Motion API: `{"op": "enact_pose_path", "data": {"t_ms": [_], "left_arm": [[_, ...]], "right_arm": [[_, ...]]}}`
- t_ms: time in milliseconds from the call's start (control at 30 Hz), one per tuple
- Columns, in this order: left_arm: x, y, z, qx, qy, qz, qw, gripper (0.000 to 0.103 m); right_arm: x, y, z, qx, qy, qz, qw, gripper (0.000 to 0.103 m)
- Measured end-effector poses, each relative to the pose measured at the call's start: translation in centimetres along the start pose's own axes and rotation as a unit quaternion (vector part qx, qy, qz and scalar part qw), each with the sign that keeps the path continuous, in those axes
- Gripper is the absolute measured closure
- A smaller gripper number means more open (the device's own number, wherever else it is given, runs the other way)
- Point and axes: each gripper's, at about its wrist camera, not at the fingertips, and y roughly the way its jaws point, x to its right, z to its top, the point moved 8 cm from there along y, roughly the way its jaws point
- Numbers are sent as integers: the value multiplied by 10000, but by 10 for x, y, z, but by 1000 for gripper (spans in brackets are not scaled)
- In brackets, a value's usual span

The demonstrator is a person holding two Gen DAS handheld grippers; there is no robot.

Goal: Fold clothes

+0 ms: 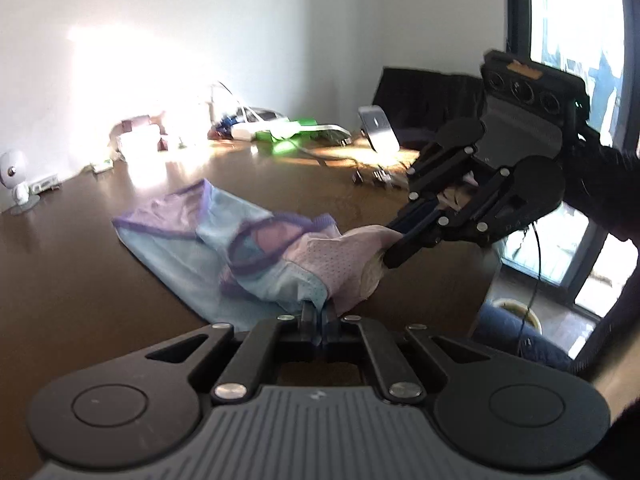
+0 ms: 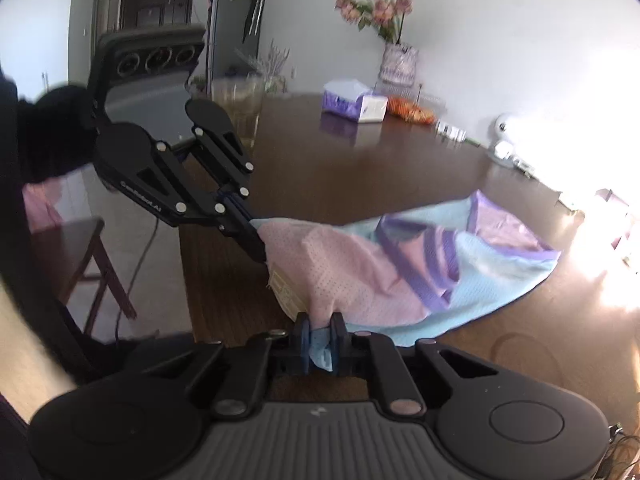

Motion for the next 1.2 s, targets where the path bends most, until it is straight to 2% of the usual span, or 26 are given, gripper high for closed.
{"op": "enact_pose_path", "data": {"t_ms": [133, 200, 300, 367, 467, 567, 600, 633, 700, 800, 867, 933, 967, 1000, 1033, 1100, 1200], "left_arm": [[-44, 24, 46, 463, -129, 610, 9970, 101], [-65, 42, 59, 518, -213, 793, 9953, 101], [-94, 71, 57, 241, -660, 886, 9936, 101], [-113, 91, 55, 55, -956, 946, 9909, 101], [-123, 102, 39, -361, -1161, 1102, 9864, 101], [-126, 102, 32, -518, -1366, 1111, 9830, 88], [-126, 103, 32, -525, -1483, 1043, 9820, 78], [-126, 105, 32, -532, -1601, 974, 9808, 64], [-126, 109, 32, -547, -1835, 836, 9779, 53], [-126, 114, 32, -567, -2183, 628, 9722, 43], [-126, 117, 33, -580, -2413, 488, 9675, 43], [-127, 121, 33, -593, -2642, 348, 9620, 47], [-127, 122, 33, -599, -2755, 278, 9590, 54], [-127, 124, 34, -605, -2868, 208, 9558, 77], [-127, 126, 34, -611, -2981, 138, 9525, 88], [-121, 112, 37, -468, -3005, 200, 9524, 93], [-110, 84, 37, -279, -3108, 355, 9494, 93]], "right_arm": [[55, 4, 35, 344, 308, -423, 9980, 95], [85, 11, 51, 453, 423, -660, 9959, 95], [126, 42, 62, 266, 543, -874, 9943, 95], [147, 66, 57, -52, 742, -895, 9932, 95], [168, 94, 40, -516, 1009, -1097, 9875, 87], [177, 88, 33, -509, 1212, -1369, 9818, 79], [178, 78, 34, -407, 1338, -1376, 9806, 74], [179, 67, 35, -269, 1439, -1336, 9802, 69], [175, 45, 33, -80, 1672, -1228, 9782, 60], [157, 36, 27, 36, 2099, -611, 9758, 55], [146, 45, 19, -82, 2256, -445, 9732, 55], [142, 59, 11, -246, 2297, -548, 9714, 57], [142, 65, 8, -281, 2379, -562, 9693, 58], [143, 69, 5, -286, 2490, -515, 9667, 62], [144, 72, 3, -287, 2603, -460, 9640, 77], [143, 69, 6, -193, 2677, -458, 9622, 96], [134, 58, 14, -38, 2650, -378, 9635, 97]]}}
